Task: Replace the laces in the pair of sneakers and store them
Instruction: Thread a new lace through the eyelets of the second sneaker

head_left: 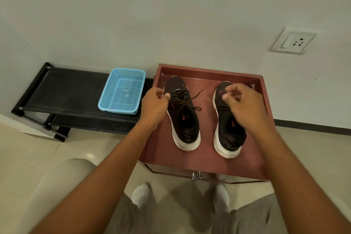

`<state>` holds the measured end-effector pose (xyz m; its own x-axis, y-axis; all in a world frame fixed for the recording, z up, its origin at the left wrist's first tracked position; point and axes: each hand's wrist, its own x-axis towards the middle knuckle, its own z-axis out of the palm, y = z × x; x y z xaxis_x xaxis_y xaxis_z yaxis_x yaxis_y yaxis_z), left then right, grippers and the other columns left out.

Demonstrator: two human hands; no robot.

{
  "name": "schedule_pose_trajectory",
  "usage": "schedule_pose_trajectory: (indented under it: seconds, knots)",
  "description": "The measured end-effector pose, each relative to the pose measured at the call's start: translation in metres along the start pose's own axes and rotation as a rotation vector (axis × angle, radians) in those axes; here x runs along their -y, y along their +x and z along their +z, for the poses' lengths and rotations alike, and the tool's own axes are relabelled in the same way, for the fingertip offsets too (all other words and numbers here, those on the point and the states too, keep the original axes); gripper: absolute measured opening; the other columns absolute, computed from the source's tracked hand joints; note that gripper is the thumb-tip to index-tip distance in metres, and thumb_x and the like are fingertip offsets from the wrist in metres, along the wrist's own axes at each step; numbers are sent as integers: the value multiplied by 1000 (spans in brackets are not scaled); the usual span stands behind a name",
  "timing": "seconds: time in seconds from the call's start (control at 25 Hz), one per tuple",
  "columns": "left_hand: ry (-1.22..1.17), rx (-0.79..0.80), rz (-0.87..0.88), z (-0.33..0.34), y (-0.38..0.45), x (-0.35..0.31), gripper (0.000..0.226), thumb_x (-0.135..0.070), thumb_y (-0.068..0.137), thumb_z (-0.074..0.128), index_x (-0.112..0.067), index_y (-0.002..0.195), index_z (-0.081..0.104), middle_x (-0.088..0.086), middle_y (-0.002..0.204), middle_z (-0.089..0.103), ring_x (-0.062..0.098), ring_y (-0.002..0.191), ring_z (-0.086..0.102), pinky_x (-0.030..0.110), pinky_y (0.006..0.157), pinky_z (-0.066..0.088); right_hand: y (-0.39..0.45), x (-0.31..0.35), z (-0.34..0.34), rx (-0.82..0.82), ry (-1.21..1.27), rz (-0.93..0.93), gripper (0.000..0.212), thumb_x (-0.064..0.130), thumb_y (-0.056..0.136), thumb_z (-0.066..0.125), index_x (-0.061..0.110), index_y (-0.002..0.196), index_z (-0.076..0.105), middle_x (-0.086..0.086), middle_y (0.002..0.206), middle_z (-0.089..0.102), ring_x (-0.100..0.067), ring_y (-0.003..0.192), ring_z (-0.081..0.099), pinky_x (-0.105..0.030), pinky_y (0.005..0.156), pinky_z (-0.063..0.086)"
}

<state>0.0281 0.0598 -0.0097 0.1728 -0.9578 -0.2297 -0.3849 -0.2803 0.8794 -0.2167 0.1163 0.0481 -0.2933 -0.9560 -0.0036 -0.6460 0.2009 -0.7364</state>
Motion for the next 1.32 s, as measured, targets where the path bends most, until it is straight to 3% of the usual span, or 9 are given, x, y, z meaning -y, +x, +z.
schedule_pose_trajectory:
  seconds: [0.12,0.32,0.52,0.72,0.88,1.0,1.08,1.2,1.32]
  knots:
    - [204,30,157,-9,-17,-7,22,-31,92,73,-19,108,62,-6,95,64,1,84,59,15,67,42,-2,-19,-36,-38,-157,85,34,10,91,75,12,124,67,-5,114,70,-18,100,65,-25,89,46]
    - [350,147,114,1,-27,-7,30,-37,80,86,-18,87,64,-6,87,64,9,83,63,28,71,52,-6,-53,-19,256,-370,283,65,6,78,84,10,137,59,-13,126,68,-31,113,65,-34,89,50]
    - [499,172,179,20,-25,-9,24,-29,86,80,-18,93,59,-5,85,61,5,71,57,18,55,36,13,-63,-1,266,-461,303,48,9,77,79,14,124,68,-12,106,71,-32,93,68,-39,81,59]
    - [652,98,357,19,-17,-5,16,-17,86,70,-13,88,54,4,87,61,23,76,59,31,62,38,12,-50,14,174,-480,184,7,6,84,71,11,89,70,-2,70,54,-23,63,53,-30,63,44]
    - [708,59,456,7,2,1,13,-12,84,67,-8,89,55,5,82,56,29,75,56,37,63,38,13,-28,36,195,-423,86,17,9,84,71,16,99,75,-3,71,57,-20,60,53,-23,56,41]
    - [723,27,486,0,7,11,15,-11,83,66,-9,87,52,8,81,56,33,75,57,43,64,45,17,-15,55,183,-384,128,14,9,88,68,21,93,66,0,71,53,-8,55,43,-19,44,30]
    - [728,17,483,-3,8,16,15,-11,84,67,-9,88,53,7,82,57,34,77,58,45,67,48,21,-13,68,177,-380,143,11,10,88,68,17,96,66,0,76,52,-12,57,47,-19,46,33]
    - [728,22,506,0,6,18,16,-11,86,66,-12,88,51,4,83,54,32,77,59,45,69,47,23,-11,85,169,-352,155,20,9,86,69,9,106,69,-6,88,58,-28,74,62,-35,62,56]
    - [723,30,513,3,8,21,14,-12,88,65,-13,89,52,8,89,60,32,83,60,43,71,48,22,-13,93,191,-376,156,19,7,86,69,8,105,67,-10,93,61,-32,80,66,-45,72,62]
